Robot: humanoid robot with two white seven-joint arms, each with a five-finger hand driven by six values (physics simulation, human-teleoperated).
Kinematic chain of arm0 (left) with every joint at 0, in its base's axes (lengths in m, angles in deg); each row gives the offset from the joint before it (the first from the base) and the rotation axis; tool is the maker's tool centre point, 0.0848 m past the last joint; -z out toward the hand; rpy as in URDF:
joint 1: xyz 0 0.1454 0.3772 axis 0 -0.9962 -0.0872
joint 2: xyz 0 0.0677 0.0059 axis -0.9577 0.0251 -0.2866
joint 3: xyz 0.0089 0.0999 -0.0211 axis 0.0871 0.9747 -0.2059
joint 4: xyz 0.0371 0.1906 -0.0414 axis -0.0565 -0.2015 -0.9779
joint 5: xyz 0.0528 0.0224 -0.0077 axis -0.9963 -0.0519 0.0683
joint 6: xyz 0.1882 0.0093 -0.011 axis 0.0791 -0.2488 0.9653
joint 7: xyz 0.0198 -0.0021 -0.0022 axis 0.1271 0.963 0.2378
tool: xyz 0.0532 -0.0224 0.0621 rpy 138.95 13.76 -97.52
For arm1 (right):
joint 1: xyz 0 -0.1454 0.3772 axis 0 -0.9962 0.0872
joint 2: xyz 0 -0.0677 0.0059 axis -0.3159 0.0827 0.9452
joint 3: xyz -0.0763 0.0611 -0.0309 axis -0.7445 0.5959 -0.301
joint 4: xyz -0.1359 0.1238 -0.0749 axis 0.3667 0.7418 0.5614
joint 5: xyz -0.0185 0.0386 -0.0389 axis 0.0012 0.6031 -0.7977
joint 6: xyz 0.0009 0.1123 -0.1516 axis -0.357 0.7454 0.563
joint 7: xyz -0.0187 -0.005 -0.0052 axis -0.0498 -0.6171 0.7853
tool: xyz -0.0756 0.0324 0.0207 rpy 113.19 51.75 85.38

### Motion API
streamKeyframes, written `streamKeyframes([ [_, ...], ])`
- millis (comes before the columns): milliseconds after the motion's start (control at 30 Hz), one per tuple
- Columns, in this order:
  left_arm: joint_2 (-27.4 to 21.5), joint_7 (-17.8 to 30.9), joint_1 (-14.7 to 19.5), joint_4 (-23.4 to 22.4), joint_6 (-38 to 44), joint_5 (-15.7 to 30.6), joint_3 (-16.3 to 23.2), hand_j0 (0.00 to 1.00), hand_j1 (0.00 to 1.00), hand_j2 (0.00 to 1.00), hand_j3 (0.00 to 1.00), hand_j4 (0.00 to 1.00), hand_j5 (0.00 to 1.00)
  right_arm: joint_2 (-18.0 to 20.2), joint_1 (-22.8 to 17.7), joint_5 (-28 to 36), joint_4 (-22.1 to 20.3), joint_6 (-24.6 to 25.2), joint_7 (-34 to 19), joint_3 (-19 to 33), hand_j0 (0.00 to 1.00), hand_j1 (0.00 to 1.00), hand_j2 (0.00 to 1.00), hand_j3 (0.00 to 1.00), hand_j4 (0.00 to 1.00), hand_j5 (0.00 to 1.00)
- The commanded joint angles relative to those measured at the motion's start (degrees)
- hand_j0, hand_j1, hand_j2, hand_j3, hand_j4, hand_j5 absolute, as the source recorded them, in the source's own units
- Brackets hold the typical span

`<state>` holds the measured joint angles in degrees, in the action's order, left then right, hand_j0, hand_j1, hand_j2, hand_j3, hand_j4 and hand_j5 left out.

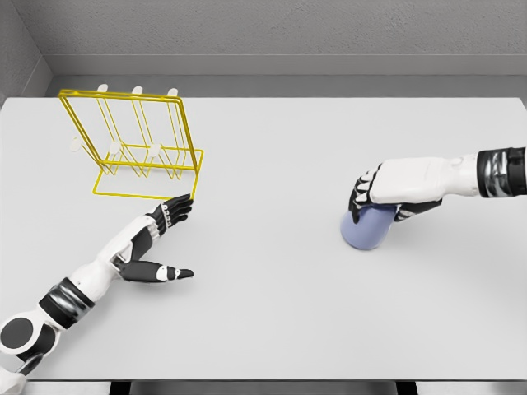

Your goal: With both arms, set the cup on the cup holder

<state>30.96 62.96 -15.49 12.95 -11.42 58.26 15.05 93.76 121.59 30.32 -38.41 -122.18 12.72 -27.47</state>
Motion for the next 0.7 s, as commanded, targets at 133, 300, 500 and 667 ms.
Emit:
streamKeyframes([
  [133, 0.0, 0.0, 0.1, 0.0, 0.1, 0.2, 0.0, 1.00, 1.00, 1.00, 1.00, 1.00, 1.00, 1.4, 0.0, 0.4, -4.7, 0.2, 0.0, 2.8, 0.58, 0.58, 0.58, 0.58, 0.58, 0.58],
  [300, 0.0, 0.0, 0.2, -0.2, 1.7, 0.1, 0.0, 1.00, 1.00, 1.00, 1.00, 1.00, 1.00, 0.5, 0.4, 0.3, -8.7, 0.2, 0.0, 3.0, 0.57, 0.57, 0.57, 0.57, 0.57, 0.57],
  [500, 0.0, 0.0, 0.4, -0.3, 1.8, 0.1, 0.0, 1.00, 1.00, 1.00, 1.00, 1.00, 1.00, -4.4, 1.1, -0.2, -9.4, 0.2, 0.0, 3.0, 0.57, 0.57, 0.57, 0.57, 0.57, 0.57],
  [667, 0.1, 0.0, 0.4, -0.3, 1.8, 0.1, 0.0, 1.00, 1.00, 1.00, 1.00, 1.00, 1.00, -8.4, 1.8, -0.4, -9.5, 0.2, 0.0, 2.8, 0.57, 0.57, 0.57, 0.57, 0.57, 0.57],
])
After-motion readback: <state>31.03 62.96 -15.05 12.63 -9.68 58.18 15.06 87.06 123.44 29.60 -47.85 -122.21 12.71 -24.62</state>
